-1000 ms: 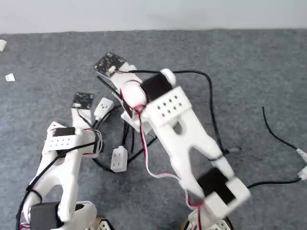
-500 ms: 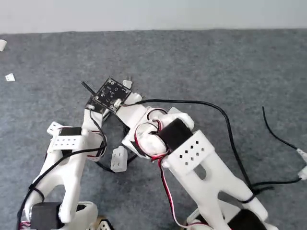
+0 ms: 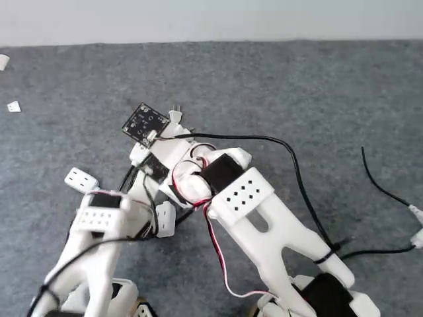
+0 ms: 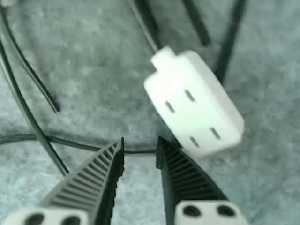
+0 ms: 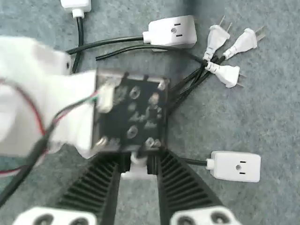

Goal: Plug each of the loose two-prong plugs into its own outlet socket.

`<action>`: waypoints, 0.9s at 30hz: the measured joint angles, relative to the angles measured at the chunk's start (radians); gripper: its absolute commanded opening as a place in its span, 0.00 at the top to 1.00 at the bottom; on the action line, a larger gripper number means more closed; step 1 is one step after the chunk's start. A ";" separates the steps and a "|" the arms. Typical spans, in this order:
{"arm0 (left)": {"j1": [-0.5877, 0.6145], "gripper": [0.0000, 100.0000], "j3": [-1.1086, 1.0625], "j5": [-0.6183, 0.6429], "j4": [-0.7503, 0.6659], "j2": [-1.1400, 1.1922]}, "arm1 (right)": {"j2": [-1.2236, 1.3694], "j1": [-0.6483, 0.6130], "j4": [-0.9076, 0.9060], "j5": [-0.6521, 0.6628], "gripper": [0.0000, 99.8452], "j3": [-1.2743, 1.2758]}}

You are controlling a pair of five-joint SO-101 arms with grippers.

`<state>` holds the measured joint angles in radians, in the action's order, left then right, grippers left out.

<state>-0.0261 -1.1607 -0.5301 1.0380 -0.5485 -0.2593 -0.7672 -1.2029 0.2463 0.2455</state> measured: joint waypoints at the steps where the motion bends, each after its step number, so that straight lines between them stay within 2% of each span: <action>1: -0.005 0.90 -0.028 0.000 0.000 -0.046 | 0.006 0.000 0.000 0.000 0.99 0.006; 9: -0.014 0.90 -0.178 0.035 -0.005 -0.345 | 0.009 -0.005 -0.002 -0.008 0.99 0.014; 12: -0.002 0.90 -0.215 0.155 -0.068 -0.393 | 0.012 0.000 0.017 -0.086 0.99 0.012; 15: 0.068 0.90 -0.216 0.347 -0.112 -0.413 | 0.018 0.002 0.038 -0.189 0.99 0.017; 18: 0.086 0.89 -0.216 0.523 -0.121 -0.420 | 0.018 0.029 0.064 -0.279 0.99 0.046; 21: 0.069 0.88 -0.216 0.626 -0.126 -0.420 | 0.018 0.068 0.074 -0.327 0.99 0.051; 27: -0.060 0.66 -0.216 0.747 -0.110 -0.420 | 0.017 0.123 0.064 -0.341 0.99 0.051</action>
<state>-0.0859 -1.3771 0.2171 0.9275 -0.9689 -0.2424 -0.6444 -1.1385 -0.0944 0.2961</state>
